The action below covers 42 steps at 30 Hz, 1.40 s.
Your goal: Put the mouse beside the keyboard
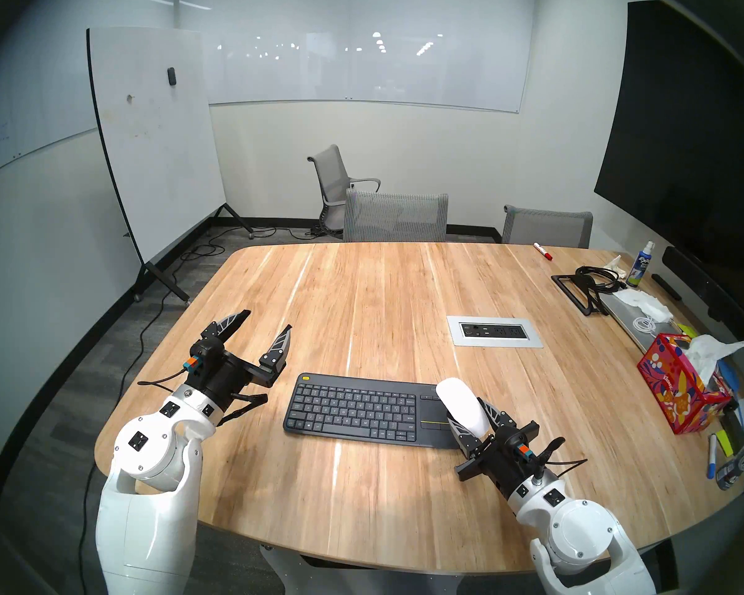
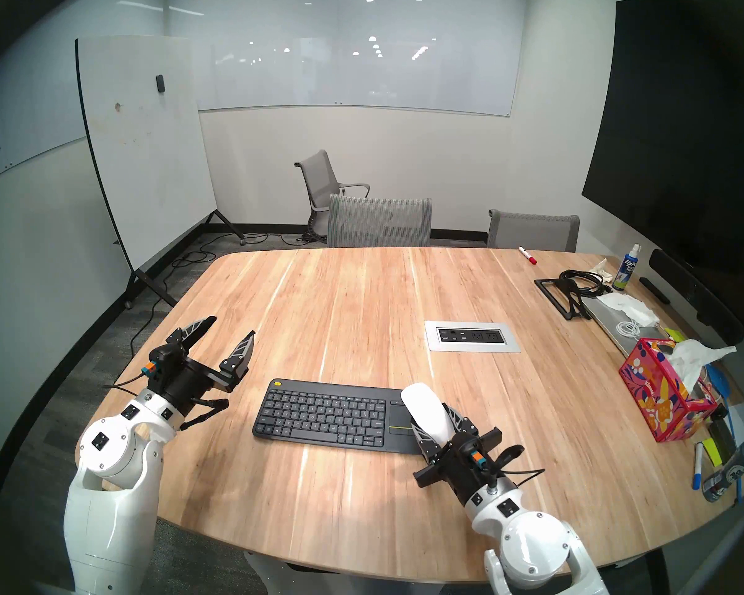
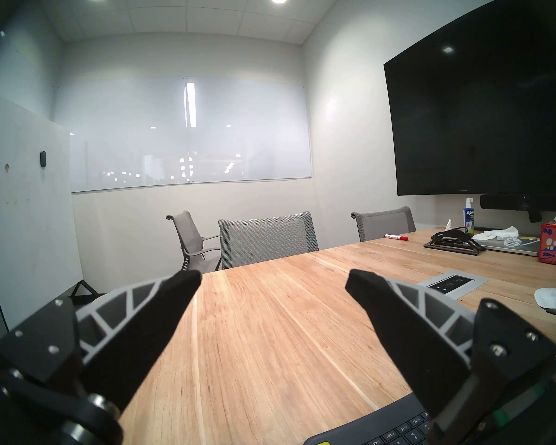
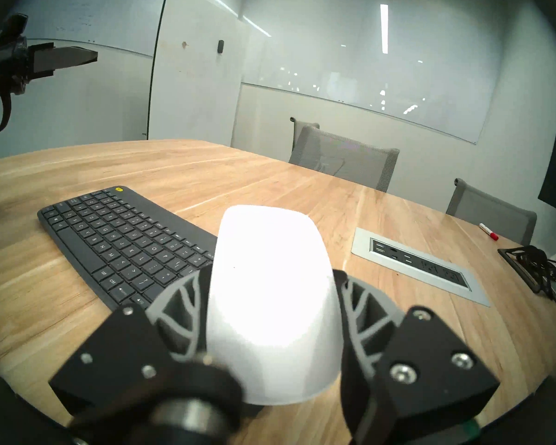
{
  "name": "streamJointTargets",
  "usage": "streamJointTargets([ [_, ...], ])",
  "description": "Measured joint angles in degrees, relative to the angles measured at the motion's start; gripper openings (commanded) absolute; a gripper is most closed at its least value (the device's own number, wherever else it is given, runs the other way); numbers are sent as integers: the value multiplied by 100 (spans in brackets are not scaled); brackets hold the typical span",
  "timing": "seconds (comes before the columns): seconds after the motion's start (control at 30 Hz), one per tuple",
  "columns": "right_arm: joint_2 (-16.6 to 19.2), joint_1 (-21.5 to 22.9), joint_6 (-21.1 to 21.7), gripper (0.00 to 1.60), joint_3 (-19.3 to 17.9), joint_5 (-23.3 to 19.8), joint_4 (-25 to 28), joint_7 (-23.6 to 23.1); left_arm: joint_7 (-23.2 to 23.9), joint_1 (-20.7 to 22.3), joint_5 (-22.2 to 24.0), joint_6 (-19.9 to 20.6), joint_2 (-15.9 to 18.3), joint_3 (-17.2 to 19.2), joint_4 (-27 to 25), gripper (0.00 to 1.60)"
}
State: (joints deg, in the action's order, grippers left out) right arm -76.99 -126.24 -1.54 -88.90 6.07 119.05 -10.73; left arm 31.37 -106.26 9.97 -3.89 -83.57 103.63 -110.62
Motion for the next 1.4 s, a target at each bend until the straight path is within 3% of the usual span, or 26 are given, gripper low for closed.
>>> streamJointTargets([
  [0.63, -356, -732, -30, 0, -231, 67, 352, 636, 0, 0, 1, 0, 0, 0, 0, 160],
  [1.4, -855, -696, 372, 0, 115, 349, 149, 1298, -1, 0, 1, 0, 1, 0, 0, 160],
])
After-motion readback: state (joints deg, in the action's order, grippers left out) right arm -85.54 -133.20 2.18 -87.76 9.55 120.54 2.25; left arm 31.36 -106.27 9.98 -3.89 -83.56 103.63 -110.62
